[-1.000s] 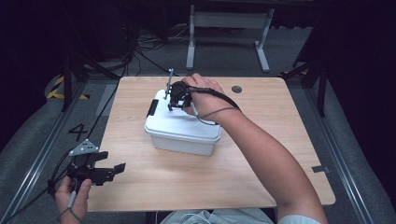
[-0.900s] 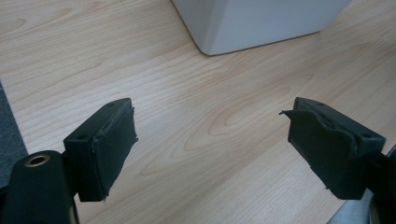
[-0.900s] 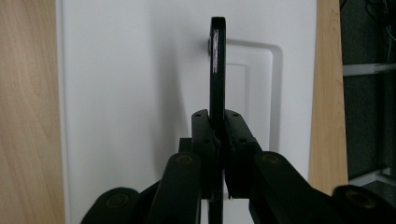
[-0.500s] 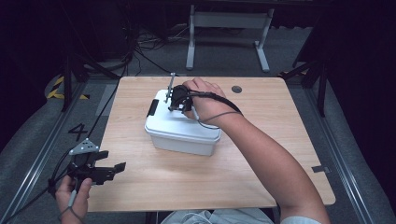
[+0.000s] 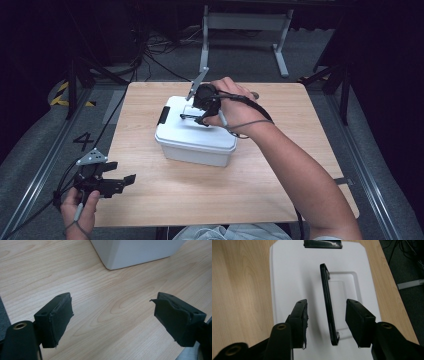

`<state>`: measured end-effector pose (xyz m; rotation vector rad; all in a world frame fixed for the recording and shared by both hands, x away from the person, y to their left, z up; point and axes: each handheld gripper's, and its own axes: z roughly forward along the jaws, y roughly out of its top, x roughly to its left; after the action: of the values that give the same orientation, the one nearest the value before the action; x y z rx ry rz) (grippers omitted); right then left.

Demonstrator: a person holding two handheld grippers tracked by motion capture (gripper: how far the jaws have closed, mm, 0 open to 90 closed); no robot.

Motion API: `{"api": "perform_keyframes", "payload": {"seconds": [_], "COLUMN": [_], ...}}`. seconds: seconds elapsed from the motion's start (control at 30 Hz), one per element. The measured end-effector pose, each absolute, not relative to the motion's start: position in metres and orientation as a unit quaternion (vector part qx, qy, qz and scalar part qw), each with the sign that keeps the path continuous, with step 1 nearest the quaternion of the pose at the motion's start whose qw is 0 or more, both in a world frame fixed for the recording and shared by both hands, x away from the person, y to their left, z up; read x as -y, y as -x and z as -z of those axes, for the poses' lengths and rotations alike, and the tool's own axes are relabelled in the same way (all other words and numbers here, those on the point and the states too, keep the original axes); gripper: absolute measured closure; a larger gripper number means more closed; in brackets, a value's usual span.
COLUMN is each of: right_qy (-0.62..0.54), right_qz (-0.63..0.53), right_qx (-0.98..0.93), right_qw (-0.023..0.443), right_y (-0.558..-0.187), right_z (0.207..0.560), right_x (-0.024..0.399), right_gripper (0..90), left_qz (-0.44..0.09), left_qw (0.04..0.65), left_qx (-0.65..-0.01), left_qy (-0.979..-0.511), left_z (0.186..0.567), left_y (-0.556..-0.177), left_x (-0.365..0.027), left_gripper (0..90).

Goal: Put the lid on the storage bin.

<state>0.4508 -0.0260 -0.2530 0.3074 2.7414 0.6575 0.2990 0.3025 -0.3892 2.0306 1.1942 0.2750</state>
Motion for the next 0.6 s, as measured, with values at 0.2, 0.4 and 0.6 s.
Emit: {"api": "perform_keyframes", "payload": {"seconds": [0.2,0.4,0.6], "right_qy": [-0.137,-0.171,-0.206], "right_qz": [-0.257,-0.276,-0.289], "right_qx": [-0.944,-0.932,-0.921], "right_qw": [0.153,0.162,0.164], "right_y": [-0.444,-0.440,-0.437], "right_z": [0.244,0.235,0.231], "right_x": [0.054,0.088,0.117], "right_gripper": [51.1,49.9,48.4], "left_qz": [-0.108,-0.108,-0.105], "left_qw": [0.377,0.376,0.377], "left_qx": [-0.471,-0.470,-0.467], "left_qy": [-0.790,-0.791,-0.793], "left_z": [0.389,0.389,0.390], "left_y": [-0.296,-0.298,-0.302], "left_x": [-0.303,-0.301,-0.298], "left_gripper": [15.6,15.6,15.6]}}
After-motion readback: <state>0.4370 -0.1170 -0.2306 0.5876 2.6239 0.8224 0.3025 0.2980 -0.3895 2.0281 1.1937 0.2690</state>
